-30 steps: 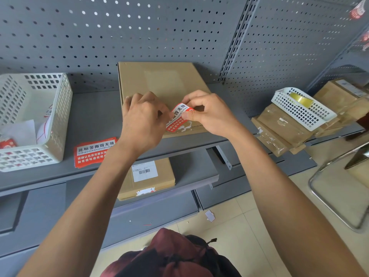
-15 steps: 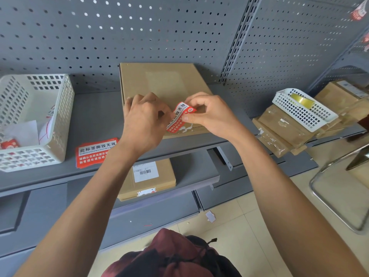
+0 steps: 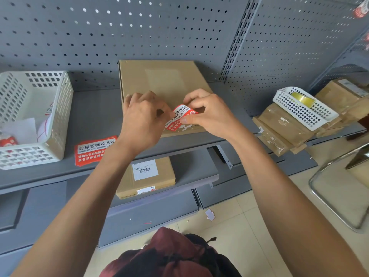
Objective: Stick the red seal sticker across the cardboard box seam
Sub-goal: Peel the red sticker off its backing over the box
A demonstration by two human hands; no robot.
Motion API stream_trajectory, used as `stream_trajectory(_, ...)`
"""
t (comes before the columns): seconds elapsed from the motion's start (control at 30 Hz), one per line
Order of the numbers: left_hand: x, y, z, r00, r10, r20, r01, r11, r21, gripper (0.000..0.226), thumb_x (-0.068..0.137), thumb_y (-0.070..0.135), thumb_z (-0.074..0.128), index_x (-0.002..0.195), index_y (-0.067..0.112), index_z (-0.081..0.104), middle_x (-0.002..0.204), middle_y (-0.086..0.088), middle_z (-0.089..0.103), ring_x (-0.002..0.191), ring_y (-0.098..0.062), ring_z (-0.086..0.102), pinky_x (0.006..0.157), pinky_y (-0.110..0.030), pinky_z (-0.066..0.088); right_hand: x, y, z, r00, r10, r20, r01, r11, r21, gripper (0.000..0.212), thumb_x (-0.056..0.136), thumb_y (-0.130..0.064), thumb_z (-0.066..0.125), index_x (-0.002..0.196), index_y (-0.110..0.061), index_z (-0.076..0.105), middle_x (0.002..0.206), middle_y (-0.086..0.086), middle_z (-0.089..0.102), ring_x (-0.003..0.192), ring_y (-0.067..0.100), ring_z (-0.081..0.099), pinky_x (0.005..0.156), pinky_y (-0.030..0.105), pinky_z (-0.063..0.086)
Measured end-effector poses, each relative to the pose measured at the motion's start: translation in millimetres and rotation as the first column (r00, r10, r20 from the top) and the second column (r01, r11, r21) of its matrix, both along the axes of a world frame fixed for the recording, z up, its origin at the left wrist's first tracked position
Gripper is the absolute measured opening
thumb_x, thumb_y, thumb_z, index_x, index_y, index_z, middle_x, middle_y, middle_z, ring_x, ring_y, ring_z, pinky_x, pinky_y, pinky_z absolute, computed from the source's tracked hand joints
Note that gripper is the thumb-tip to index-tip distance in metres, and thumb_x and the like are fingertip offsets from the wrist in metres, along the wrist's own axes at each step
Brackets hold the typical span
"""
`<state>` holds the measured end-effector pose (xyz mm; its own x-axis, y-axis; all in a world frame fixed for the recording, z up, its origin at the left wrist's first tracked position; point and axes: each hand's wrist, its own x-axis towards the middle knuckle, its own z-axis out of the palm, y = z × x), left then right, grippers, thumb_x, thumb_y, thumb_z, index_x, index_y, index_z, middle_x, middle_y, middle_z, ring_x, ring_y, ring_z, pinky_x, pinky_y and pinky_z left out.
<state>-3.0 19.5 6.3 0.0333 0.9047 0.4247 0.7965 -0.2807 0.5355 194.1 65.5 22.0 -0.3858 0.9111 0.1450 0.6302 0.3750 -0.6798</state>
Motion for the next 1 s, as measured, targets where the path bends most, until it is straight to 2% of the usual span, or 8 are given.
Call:
stream_trajectory(0.1, -0.7, -0.5, 0.1, 1.0, -0.007, 0.0, 0.007, 1.0, -0.011, 0.015, 0.091, 0.037, 0.065, 0.085, 0.03, 0.077, 0.097, -0.001, 0.065, 0.095, -0.031, 0.053, 0.102, -0.047, 0.034, -0.6, -0.2, -0.1, 1.0, 0.003, 0.001, -0.003, 1.0, -0.005, 0.016, 0.074, -0.02, 0.086, 0.086, -0.012, 0.08, 0.113, -0.012, 0.063, 0.099, 0.003, 0.06, 0.081, 0.005, 0.037)
stream_trajectory(0.23, -0.2, 0.0, 1.4, 1.0, -0.011, 0.011, 0.011, 1.0, -0.025, 0.018, 0.089, 0.039, 0.062, 0.085, 0.03, 0.077, 0.099, -0.001, 0.067, 0.095, -0.031, 0.054, 0.102, -0.047, 0.034, -0.9, 0.4, 1.2, 1.0, 0.024, 0.009, -0.024, 0.999, -0.028, 0.016, 0.075, -0.021, 0.085, 0.088, -0.012, 0.08, 0.115, -0.015, 0.062, 0.1, 0.006, 0.062, 0.087, 0.013, 0.041)
stream_trajectory(0.5, -0.2, -0.4, 1.5, 1.0, -0.002, 0.008, 0.002, 1.0, -0.019, 0.016, 0.089, 0.037, 0.064, 0.084, 0.029, 0.077, 0.1, -0.001, 0.069, 0.095, -0.033, 0.055, 0.102, -0.048, 0.034, -1.5, -0.9, 2.2, 0.999, 0.033, -0.022, -0.034, 0.998, -0.052, 0.01, 0.076, -0.018, 0.085, 0.081, -0.022, 0.078, 0.114, -0.016, 0.062, 0.099, 0.006, 0.062, 0.082, 0.008, 0.04)
stream_trajectory(0.67, 0.3, 0.1, 1.6, 1.0, 0.004, 0.021, -0.004, 1.0, -0.019, 0.016, 0.09, 0.036, 0.065, 0.085, 0.028, 0.078, 0.098, -0.002, 0.068, 0.096, -0.034, 0.055, 0.102, -0.05, 0.035, -0.7, -1.1, 2.2, 0.999, 0.03, -0.026, -0.031, 0.997, -0.071, 0.009, 0.076, -0.019, 0.084, 0.084, -0.021, 0.079, 0.114, -0.017, 0.062, 0.095, 0.002, 0.061, 0.085, 0.014, 0.043)
stream_trajectory(1.0, 0.8, -1.0, 0.5, 1.0, 0.01, 0.022, -0.01, 1.0, 0.003, 0.012, 0.091, 0.031, 0.068, 0.086, 0.027, 0.079, 0.099, -0.002, 0.069, 0.096, -0.033, 0.056, 0.101, -0.048, 0.035, -0.2, -1.6, 2.0, 0.999, 0.036, -0.026, -0.038, 0.997, -0.072, 0.01, 0.076, -0.017, 0.084, 0.085, -0.019, 0.08, 0.113, -0.018, 0.062, 0.087, -0.004, 0.06, 0.078, 0.008, 0.041)
